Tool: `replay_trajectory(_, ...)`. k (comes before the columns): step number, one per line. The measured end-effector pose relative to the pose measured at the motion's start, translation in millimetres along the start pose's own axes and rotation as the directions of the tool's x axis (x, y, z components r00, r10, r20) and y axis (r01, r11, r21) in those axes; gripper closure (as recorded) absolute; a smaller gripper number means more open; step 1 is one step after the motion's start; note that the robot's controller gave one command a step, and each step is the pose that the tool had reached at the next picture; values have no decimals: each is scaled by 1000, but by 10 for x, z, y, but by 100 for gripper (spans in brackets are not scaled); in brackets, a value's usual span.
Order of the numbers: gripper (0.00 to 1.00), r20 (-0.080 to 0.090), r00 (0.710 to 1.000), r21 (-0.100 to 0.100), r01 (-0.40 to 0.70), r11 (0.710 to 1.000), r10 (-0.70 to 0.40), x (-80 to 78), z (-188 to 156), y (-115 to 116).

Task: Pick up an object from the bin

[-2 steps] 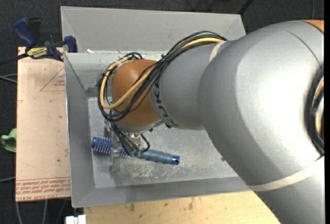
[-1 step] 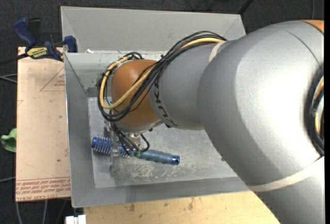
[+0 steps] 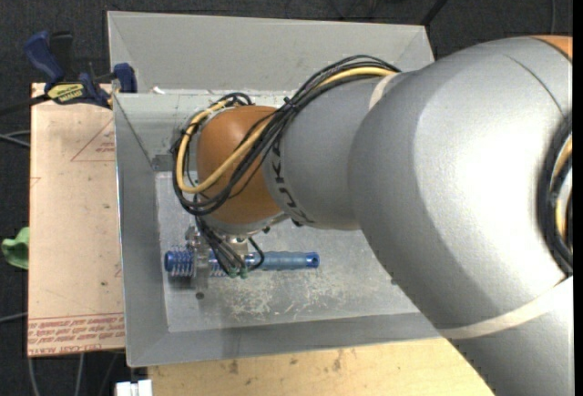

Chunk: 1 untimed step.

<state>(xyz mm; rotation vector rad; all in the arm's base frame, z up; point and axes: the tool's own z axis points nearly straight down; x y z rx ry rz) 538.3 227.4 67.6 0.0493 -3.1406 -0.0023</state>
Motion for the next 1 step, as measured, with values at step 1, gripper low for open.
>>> replay_trajectory(1,100,3,1000,-1,0,1000,0,-5,-315,8)
